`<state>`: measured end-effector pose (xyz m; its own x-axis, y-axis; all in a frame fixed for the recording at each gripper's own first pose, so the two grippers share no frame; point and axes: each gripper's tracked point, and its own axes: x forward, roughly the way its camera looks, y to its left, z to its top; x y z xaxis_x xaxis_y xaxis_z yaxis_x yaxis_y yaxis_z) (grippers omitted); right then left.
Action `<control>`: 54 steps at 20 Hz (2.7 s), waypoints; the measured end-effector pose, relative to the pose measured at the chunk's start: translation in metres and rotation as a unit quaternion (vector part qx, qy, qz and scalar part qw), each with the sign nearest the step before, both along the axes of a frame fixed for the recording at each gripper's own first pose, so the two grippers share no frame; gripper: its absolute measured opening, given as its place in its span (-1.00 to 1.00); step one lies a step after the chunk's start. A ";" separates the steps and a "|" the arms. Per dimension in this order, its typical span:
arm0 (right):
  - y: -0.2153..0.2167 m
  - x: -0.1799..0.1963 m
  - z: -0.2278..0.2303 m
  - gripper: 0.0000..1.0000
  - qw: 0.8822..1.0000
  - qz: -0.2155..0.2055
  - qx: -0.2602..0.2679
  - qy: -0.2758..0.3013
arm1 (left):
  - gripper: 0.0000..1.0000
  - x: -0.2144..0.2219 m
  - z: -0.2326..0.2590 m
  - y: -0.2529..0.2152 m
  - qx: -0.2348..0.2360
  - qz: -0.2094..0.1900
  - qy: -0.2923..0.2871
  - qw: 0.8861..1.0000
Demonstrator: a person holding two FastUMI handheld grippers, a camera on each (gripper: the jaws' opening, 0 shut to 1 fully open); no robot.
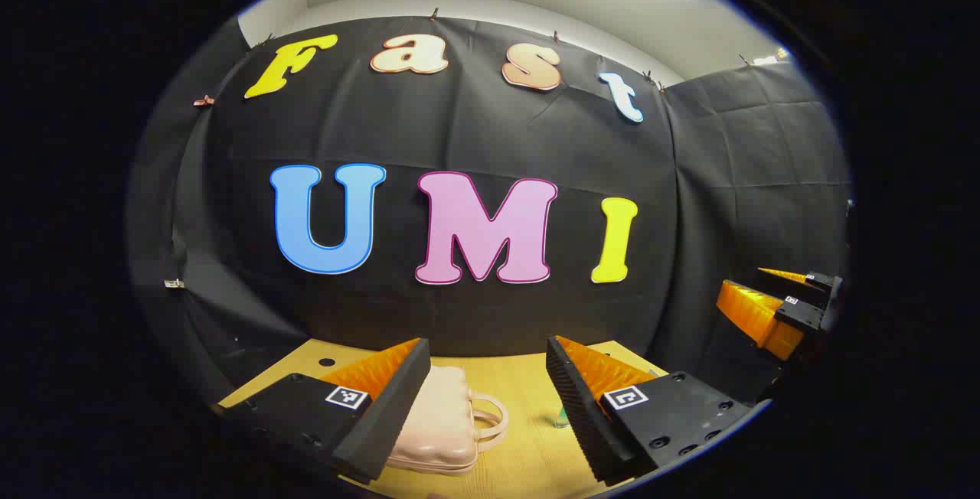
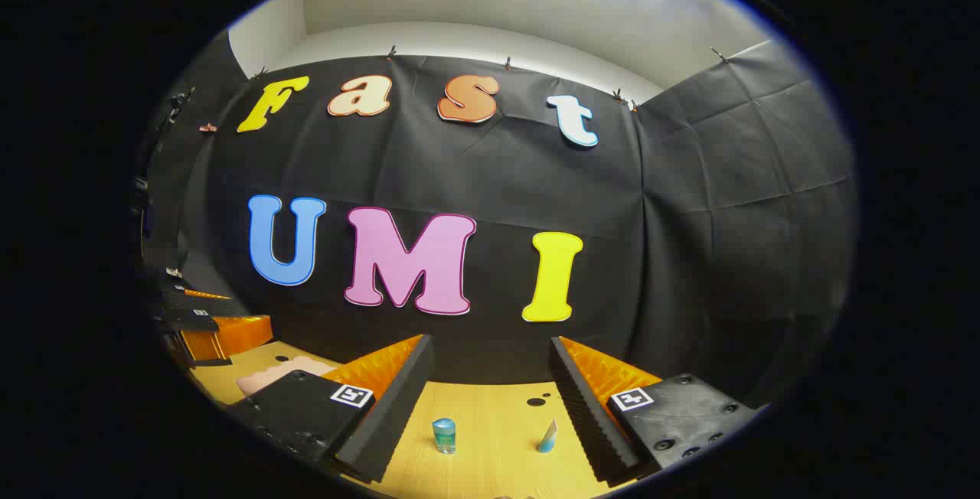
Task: First open the suitcase, pack the skin care products into it, and then close the suitcase.
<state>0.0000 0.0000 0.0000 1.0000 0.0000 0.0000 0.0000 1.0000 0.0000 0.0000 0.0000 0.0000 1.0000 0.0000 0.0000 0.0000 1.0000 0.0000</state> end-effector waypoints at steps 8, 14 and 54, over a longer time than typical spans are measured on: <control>0.015 0.011 0.003 0.92 1.000 0.023 0.015 -0.001 | 0.92 -0.010 0.007 0.013 0.023 0.022 -0.002 0.999; 0.040 0.015 -0.008 0.92 0.998 0.054 0.004 0.029 | 0.93 -0.031 0.028 0.040 0.058 0.066 -0.003 0.996; -0.045 0.095 -0.157 0.93 0.988 0.070 0.018 0.140 | -0.65 0.213 -0.354 -0.023 0.005 0.051 0.447 0.893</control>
<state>0.0946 -0.0450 -0.1573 0.9513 0.1429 -0.2731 -0.1329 0.9896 0.0547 0.2125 -0.0226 -0.3538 0.5950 0.0944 -0.7982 -0.0862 0.9949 0.0534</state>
